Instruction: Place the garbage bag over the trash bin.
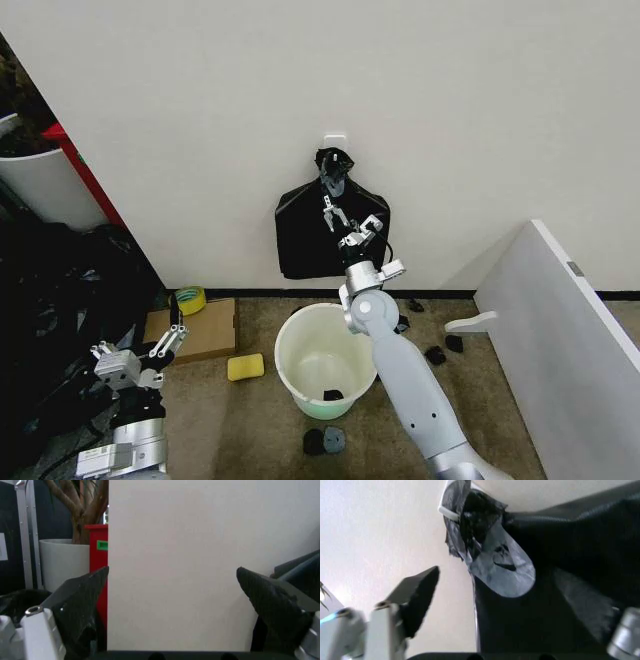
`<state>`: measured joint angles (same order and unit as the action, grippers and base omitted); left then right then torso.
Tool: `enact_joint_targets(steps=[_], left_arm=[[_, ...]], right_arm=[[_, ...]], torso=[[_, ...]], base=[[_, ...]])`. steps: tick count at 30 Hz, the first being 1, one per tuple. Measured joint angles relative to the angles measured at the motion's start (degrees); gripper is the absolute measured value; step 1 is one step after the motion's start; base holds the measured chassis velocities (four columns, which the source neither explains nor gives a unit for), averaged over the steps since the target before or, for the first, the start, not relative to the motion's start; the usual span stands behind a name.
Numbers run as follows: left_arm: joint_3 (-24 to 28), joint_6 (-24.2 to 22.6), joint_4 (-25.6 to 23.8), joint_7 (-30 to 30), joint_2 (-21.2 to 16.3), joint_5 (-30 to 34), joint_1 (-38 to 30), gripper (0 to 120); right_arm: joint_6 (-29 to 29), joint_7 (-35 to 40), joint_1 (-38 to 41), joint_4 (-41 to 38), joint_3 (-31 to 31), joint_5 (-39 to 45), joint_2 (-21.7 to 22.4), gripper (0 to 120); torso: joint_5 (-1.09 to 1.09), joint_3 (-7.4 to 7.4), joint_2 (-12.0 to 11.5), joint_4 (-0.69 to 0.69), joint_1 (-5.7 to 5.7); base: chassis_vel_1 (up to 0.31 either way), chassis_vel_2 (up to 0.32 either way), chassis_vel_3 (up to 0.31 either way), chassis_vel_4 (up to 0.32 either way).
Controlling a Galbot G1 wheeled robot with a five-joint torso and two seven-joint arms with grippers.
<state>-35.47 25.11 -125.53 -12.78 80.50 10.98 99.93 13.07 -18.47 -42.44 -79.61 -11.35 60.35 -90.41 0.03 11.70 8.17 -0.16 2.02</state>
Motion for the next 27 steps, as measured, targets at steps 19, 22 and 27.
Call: enact_joint_targets(steps=[19,22,27], left_arm=[[0.0,1.0,0.6,-0.3,0.5,-0.7,0.1,100],[0.0,1.1,0.6,-0.4,0.6,-0.8,0.1,100],[0.0,1.1,0.6,-0.5,0.8,-1.0,0.1,100]], right_arm=[[0.6,-1.8,0.8,0.5,-0.3,-0.6,-0.6,16],[0.7,-1.8,0.9,0.6,-0.4,-0.9,-0.3,4],[0.9,-1.6,0.7,0.3,-0.4,-1.3,0.4,0]], torso=[[0.00,0.00,0.0,0.01,0.00],[0.00,0.00,0.0,0.01,0.00],[0.00,0.00,0.0,0.01,0.00]], base=[[0.000,0.000,0.000,0.000],[0.000,0.000,0.000,0.000],[0.000,0.000,0.000,0.000]])
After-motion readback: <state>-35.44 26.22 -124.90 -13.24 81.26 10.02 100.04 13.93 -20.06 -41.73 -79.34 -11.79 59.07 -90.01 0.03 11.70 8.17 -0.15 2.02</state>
